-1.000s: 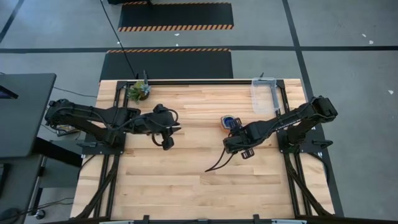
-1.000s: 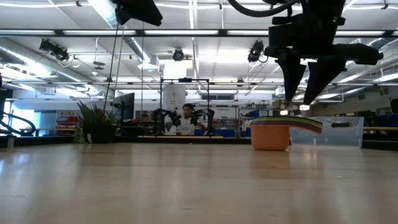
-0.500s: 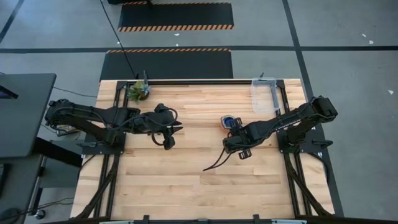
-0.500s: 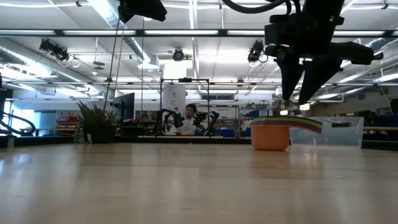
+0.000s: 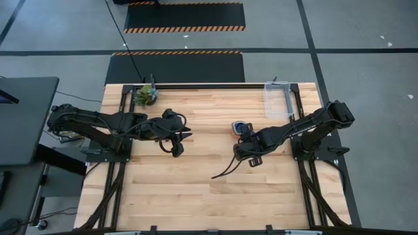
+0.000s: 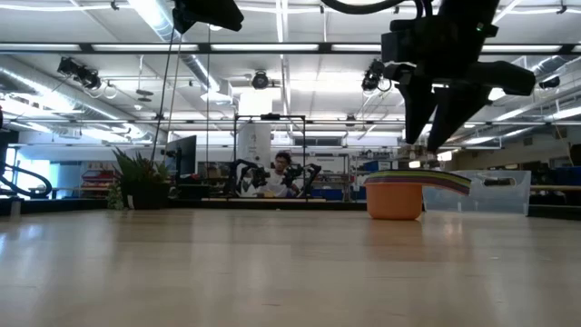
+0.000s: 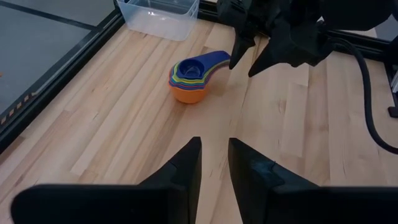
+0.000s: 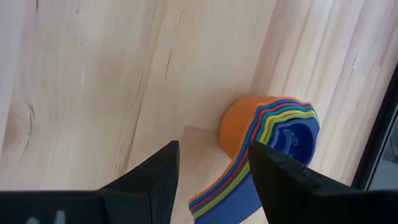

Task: Nest measuring cups in basket
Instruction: Put the stacked measuring cups into the bin

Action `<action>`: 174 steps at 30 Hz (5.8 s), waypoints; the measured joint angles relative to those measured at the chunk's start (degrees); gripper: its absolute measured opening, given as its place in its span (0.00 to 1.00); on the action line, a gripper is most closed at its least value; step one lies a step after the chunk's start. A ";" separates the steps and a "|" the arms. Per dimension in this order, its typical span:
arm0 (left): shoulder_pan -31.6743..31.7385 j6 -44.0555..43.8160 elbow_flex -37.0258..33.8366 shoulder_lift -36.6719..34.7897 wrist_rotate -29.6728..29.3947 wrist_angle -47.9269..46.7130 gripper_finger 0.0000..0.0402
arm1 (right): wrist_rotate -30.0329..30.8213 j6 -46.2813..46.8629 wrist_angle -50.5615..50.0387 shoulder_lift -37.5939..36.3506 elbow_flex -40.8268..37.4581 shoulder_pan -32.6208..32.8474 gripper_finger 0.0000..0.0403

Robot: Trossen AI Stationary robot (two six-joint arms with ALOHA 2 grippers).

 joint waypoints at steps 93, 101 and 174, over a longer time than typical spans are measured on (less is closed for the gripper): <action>-0.02 0.00 0.00 0.00 0.00 -0.02 0.22 | 6.59 -3.67 20.11 -0.07 -17.07 -8.52 0.89; -0.02 0.00 0.00 0.00 0.00 -0.01 0.22 | 7.09 -10.88 19.81 -0.02 -17.09 -8.50 0.89; 0.00 0.00 0.00 0.00 0.00 0.00 0.22 | 9.01 -16.65 22.10 0.09 -15.67 -10.60 0.30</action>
